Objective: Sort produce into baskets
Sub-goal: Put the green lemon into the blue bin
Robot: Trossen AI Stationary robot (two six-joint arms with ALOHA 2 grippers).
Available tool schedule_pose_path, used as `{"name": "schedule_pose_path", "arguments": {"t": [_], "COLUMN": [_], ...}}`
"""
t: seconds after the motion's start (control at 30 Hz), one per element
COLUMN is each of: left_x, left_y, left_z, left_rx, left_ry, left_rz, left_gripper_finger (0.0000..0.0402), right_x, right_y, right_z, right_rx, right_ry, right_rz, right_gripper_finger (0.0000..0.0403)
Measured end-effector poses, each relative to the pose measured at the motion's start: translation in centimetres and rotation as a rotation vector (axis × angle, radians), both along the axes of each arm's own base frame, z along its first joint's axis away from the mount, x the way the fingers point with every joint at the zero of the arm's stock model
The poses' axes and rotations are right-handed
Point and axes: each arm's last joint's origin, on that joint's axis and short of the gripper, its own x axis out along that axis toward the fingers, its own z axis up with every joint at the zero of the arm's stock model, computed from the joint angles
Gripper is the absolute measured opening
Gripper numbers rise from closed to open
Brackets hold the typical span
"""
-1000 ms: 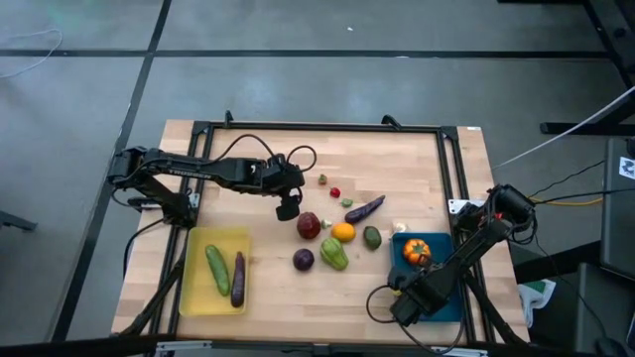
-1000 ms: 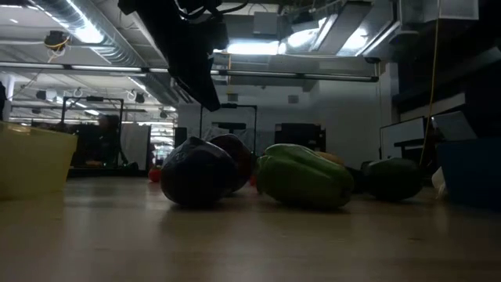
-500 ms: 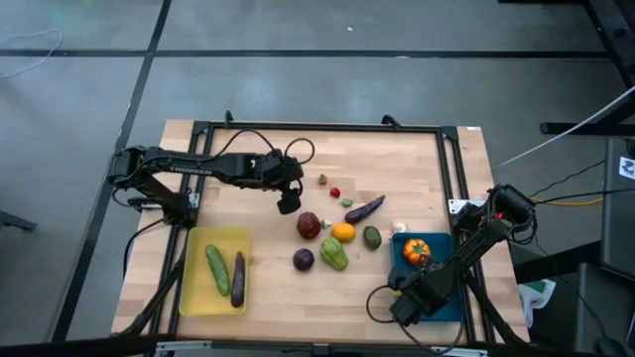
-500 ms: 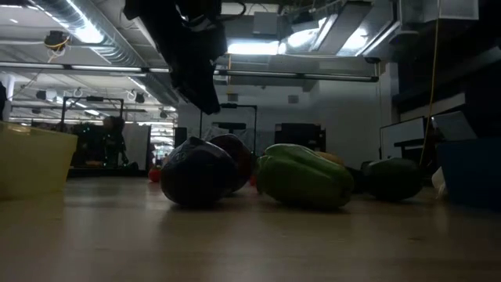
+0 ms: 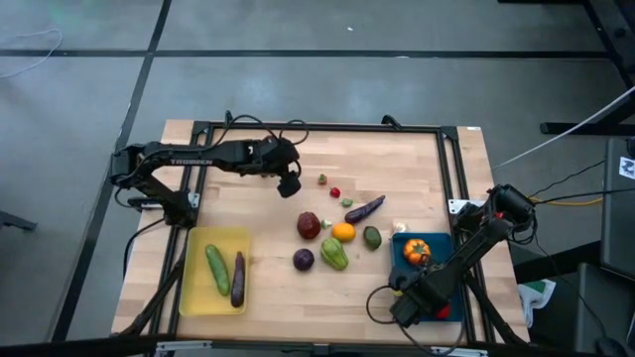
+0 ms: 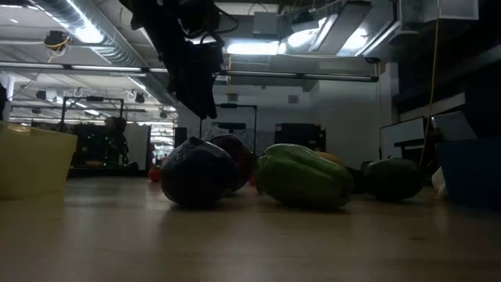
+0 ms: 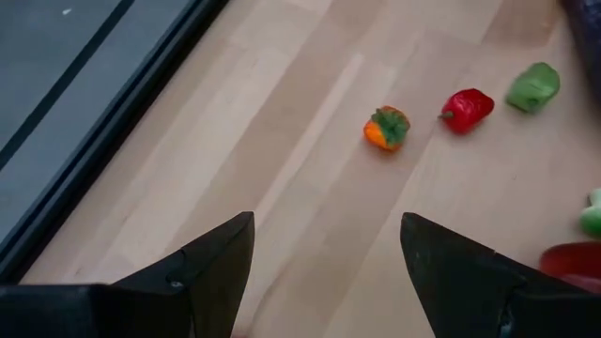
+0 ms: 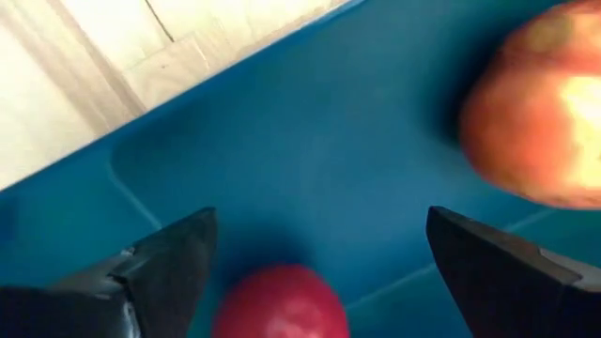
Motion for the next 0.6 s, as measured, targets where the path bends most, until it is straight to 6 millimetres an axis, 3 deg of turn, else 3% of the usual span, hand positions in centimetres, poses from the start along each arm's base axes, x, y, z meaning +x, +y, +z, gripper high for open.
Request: {"name": "schedule_pose_path", "arguments": {"t": [0.4,0.6], "left_x": [0.2,0.2], "left_y": [-0.4,-0.4], "left_z": [0.0,0.0], "left_rx": [-0.058,-0.086], "left_ry": [-0.018,-0.027], "left_rz": [-0.054,-0.072], "left_gripper_finger": [0.0265,0.0265], "right_x": [1.7,3.4], "right_y": [-0.9,-2.5], "right_z": [6.4,7.9], "right_rx": [-0.153,-0.188], "right_ry": [-0.117,-0.205], "right_rz": [0.026,0.067], "right_gripper_finger": [0.0379,0.0379]}}
